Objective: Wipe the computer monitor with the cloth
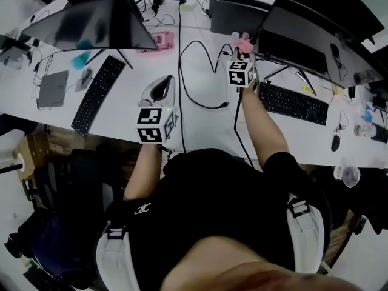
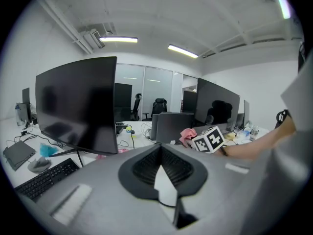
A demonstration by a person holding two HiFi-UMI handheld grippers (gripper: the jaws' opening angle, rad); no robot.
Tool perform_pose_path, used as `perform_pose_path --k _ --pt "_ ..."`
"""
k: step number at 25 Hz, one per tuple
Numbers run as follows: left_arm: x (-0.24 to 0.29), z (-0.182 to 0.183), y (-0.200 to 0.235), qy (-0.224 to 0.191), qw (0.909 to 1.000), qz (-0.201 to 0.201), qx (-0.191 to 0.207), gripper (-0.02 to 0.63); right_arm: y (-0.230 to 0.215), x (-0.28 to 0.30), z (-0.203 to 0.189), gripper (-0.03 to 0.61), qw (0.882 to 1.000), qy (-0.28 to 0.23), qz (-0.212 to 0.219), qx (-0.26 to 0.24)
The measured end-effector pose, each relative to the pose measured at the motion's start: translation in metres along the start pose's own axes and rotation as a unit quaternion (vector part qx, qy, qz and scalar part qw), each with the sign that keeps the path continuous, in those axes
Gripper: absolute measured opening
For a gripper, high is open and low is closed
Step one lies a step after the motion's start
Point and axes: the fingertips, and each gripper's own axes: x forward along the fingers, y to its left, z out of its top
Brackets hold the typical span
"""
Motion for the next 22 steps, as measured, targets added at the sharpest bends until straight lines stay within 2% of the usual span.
perform_pose_path --k 6,22 --pt "-0.008 0.001 0.005 -0.01 0.9999 0.01 -0.007 0.053 -0.012 -0.019 0.04 0.011 0.998 -0.052 -0.024 0.013" --pt "-0.012 0.02 -0.023 -0.041 0.9992 -0.004 0.003 0.054 -0.047 -0.077 0.154 0.011 0.985 -0.162 -0.051 0.012"
